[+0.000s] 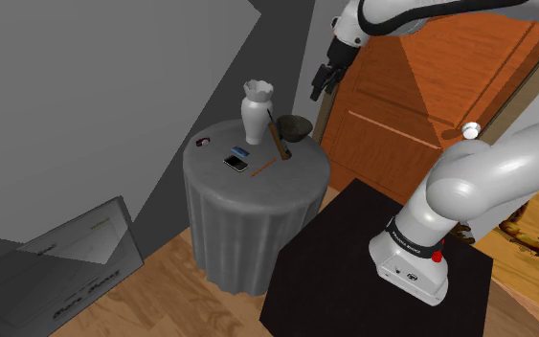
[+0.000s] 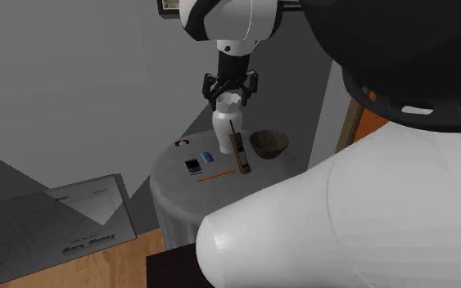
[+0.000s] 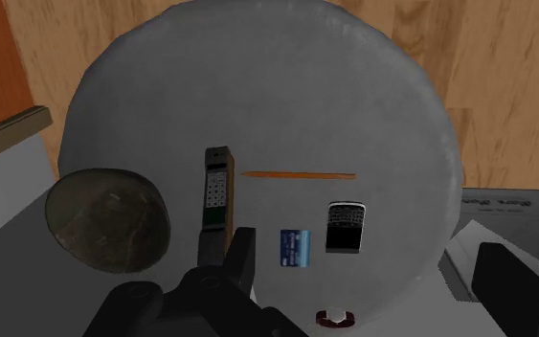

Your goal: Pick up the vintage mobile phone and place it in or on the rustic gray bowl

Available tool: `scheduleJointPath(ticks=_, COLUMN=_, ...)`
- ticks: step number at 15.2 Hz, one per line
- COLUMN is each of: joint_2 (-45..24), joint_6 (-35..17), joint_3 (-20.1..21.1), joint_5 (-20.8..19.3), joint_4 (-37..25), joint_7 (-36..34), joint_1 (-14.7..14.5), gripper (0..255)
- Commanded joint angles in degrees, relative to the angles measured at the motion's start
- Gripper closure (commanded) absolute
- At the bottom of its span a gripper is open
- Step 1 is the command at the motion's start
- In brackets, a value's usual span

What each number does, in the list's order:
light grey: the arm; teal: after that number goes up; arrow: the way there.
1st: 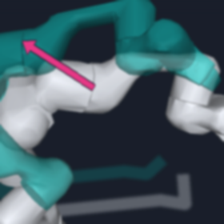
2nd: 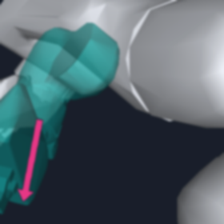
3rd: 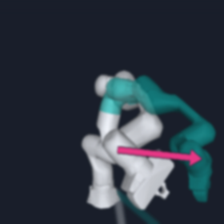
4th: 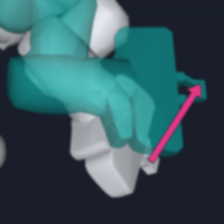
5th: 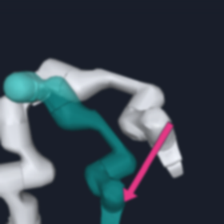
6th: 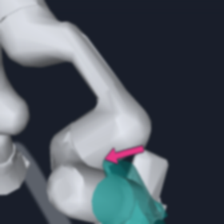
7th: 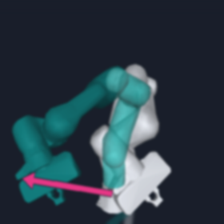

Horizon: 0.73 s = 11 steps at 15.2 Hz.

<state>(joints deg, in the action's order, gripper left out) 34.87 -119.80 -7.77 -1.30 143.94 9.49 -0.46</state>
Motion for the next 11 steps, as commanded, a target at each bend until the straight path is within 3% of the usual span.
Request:
scheduleJointPath(ticks=1, joint_2=-3.4, joint_6=-4.6, joint_3=-1.4, joint_5=-0.3, joint_4=0.5, joint_7=2.3, joint_1=-0.1, gripper=0)
scheduleJointPath(ticks=7, joint_2=-15.7, joint_6=-16.9, joint_3=-5.3, joint_5=0.8, joint_4=-1.2, joint_7=9.2, joint_1=-1.4, gripper=0)
scheduleJointPath(ticks=11, joint_2=-24.8, joint_6=-23.9, joint_3=-7.8, joint_5=3.9, joint_4=-4.3, joint_7=15.1, joint_1=-2.7, gripper=0)
